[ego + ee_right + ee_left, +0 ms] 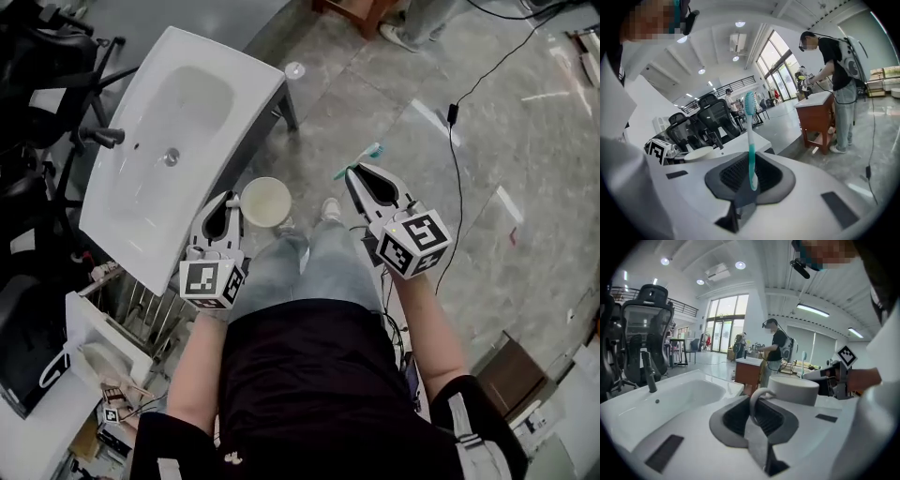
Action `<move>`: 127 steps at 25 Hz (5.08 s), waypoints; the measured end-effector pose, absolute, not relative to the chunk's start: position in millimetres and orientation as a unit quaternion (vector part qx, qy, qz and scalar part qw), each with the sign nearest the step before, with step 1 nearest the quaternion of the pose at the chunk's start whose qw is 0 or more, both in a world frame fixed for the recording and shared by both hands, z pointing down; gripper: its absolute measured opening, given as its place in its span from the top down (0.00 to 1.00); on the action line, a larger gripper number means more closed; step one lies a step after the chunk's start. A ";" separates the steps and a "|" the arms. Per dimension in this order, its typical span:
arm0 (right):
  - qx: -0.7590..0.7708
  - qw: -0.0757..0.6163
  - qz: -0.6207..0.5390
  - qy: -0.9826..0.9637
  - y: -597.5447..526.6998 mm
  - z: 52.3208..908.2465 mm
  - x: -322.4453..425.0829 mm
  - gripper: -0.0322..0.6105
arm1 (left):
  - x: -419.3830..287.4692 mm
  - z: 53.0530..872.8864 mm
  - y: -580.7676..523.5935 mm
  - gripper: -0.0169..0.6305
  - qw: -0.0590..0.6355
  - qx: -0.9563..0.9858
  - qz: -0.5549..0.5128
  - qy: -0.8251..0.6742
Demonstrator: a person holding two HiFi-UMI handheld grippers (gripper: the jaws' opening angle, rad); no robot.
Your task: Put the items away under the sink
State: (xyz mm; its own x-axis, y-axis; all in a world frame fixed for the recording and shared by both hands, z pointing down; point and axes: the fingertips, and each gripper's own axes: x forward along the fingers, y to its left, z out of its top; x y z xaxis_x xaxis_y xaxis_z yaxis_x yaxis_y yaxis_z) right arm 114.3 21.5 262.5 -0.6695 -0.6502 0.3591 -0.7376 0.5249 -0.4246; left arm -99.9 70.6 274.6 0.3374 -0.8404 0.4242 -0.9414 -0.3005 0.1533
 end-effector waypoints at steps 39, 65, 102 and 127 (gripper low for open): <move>0.411 0.097 0.286 -0.860 1.9 538.6 109.1 0.86 | -128.0 598.5 13.1 0.91 0.202 0.677 0.160 -0.690; 0.361 0.120 0.295 -0.877 -40.0 614.3 72.6 0.86 | -248.1 676.4 -55.4 0.91 0.126 0.559 0.143 -0.807; 0.337 0.124 0.316 -0.878 -35.0 626.3 60.9 0.86 | -312.5 708.7 -43.0 0.82 0.187 0.450 0.098 -0.868; 0.291 0.169 0.231 -0.913 -9.7 618.7 56.6 0.86 | -267.9 702.0 6.8 0.84 0.220 0.455 0.130 -0.853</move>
State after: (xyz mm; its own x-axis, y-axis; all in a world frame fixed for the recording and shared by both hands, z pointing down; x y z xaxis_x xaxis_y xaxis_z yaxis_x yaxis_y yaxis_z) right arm 56.6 -9.7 618.7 -0.7738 -0.4527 0.4430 -0.6089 0.7243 -0.3234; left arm -267.9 6.8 702.0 -0.4886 -0.7200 0.4929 -0.8339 0.5515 -0.0211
